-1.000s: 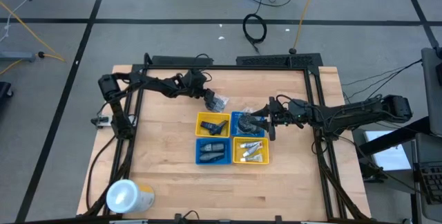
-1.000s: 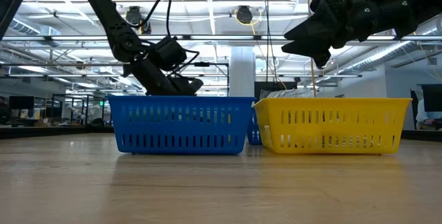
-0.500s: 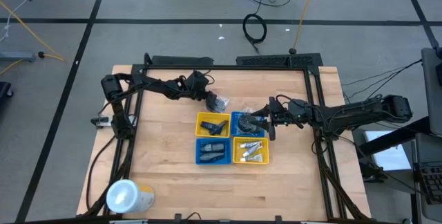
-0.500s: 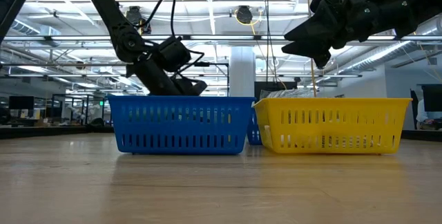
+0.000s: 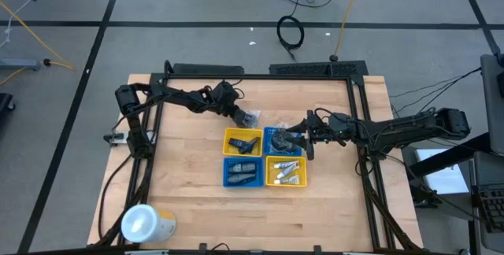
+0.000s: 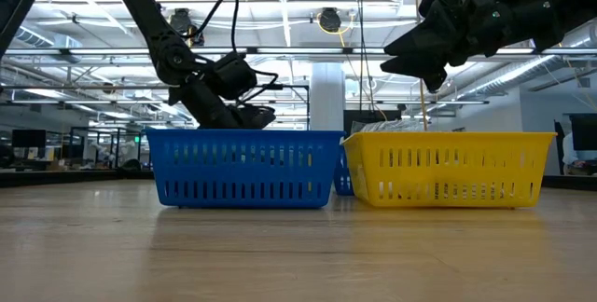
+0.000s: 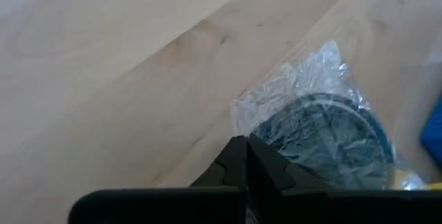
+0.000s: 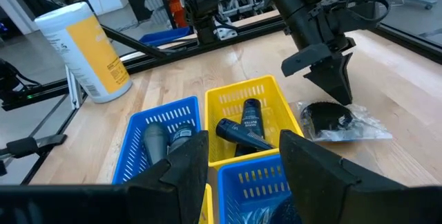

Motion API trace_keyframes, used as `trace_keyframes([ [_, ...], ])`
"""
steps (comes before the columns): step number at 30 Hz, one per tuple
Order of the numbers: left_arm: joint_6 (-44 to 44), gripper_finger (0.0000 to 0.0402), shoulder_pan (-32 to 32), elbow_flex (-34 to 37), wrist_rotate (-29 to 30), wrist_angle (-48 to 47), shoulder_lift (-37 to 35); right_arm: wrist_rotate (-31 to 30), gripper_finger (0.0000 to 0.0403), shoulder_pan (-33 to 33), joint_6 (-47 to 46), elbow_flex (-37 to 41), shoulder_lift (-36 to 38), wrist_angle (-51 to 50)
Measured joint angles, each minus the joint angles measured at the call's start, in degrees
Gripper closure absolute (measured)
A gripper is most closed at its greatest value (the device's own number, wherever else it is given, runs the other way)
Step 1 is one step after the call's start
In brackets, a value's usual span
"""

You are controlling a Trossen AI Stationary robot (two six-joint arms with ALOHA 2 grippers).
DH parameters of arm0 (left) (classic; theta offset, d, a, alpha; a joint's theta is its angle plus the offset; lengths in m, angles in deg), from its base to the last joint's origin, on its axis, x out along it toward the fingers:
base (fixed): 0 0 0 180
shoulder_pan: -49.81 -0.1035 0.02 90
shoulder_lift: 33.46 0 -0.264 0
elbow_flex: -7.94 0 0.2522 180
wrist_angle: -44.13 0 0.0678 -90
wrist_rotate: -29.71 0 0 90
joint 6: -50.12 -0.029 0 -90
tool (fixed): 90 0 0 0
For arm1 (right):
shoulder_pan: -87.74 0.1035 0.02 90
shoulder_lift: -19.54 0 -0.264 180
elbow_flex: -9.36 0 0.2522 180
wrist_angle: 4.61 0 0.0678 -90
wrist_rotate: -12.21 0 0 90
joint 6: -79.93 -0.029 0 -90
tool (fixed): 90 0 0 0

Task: Pick & Place Travel size toiletries
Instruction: Put the black hairbrush into the right blue bin

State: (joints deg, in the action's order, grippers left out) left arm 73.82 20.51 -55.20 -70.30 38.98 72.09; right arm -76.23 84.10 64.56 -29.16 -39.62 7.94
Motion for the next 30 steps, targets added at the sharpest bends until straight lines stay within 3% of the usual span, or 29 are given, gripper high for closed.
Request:
trace_keyframes([
  [8,-0.08,0.0401,-0.68,0.04,-2.53,1.61,-3.30,0.00,0.0232,0.00,0.02,0.00,0.00,-0.05],
  [17,-2.65,0.0402,0.03,0.04,-3.48,-1.79,-15.19,0.00,0.0232,0.00,0.00,0.00,0.00,-0.08],
  [26,-5.52,0.0402,5.99,0.04,-3.28,-1.86,-27.55,0.00,0.0232,0.00,-0.43,0.00,0.00,1.02],
  [30,-7.11,0.0402,10.46,0.02,-0.59,1.24,-29.57,0.08,0.0232,0.00,-1.83,0.00,-0.15,3.98],
])
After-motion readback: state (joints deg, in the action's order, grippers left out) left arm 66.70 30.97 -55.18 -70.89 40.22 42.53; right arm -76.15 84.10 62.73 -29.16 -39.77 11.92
